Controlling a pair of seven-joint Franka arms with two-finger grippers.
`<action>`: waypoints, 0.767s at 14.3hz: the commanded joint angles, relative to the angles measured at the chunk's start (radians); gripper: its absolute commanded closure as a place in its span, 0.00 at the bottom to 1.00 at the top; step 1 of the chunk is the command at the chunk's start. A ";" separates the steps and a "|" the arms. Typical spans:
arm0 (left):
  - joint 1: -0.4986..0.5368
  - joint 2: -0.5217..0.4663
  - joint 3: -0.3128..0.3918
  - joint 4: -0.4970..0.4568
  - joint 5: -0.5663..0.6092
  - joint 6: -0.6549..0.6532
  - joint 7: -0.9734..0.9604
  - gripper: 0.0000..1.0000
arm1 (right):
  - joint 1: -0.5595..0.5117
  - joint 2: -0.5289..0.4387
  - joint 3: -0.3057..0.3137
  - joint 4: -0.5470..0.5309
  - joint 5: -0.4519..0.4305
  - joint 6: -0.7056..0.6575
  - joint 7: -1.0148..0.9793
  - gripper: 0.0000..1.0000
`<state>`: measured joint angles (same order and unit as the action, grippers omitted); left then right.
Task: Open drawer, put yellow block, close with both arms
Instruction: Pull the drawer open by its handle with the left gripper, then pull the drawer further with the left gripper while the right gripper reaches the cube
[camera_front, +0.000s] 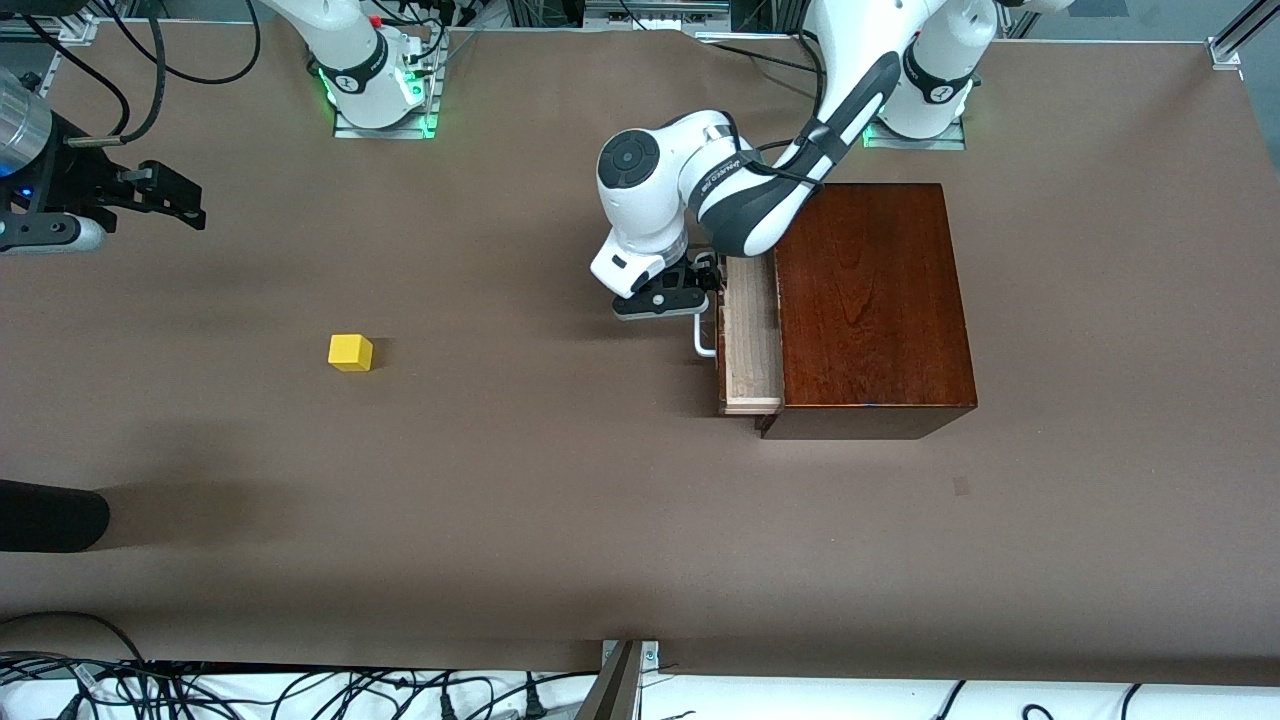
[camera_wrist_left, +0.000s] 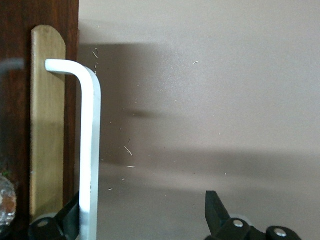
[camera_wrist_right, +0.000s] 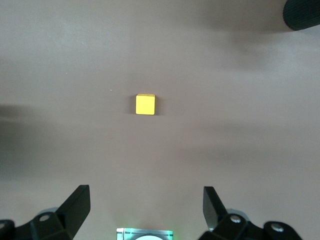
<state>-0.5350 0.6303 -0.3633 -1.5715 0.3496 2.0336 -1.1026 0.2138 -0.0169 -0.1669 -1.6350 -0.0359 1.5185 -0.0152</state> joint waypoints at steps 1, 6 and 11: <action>-0.066 0.089 0.007 0.125 -0.061 0.036 -0.028 0.00 | 0.001 0.008 0.000 0.004 -0.013 -0.018 -0.011 0.00; -0.111 0.118 0.029 0.186 -0.090 0.036 -0.030 0.00 | -0.002 0.045 -0.003 -0.002 0.004 -0.060 0.014 0.00; -0.140 0.143 0.032 0.223 -0.090 0.049 -0.049 0.00 | 0.053 0.181 0.004 -0.022 0.004 0.078 0.064 0.00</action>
<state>-0.6279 0.7071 -0.3165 -1.4353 0.3088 2.0221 -1.1083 0.2441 0.1125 -0.1628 -1.6522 -0.0346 1.5472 0.0225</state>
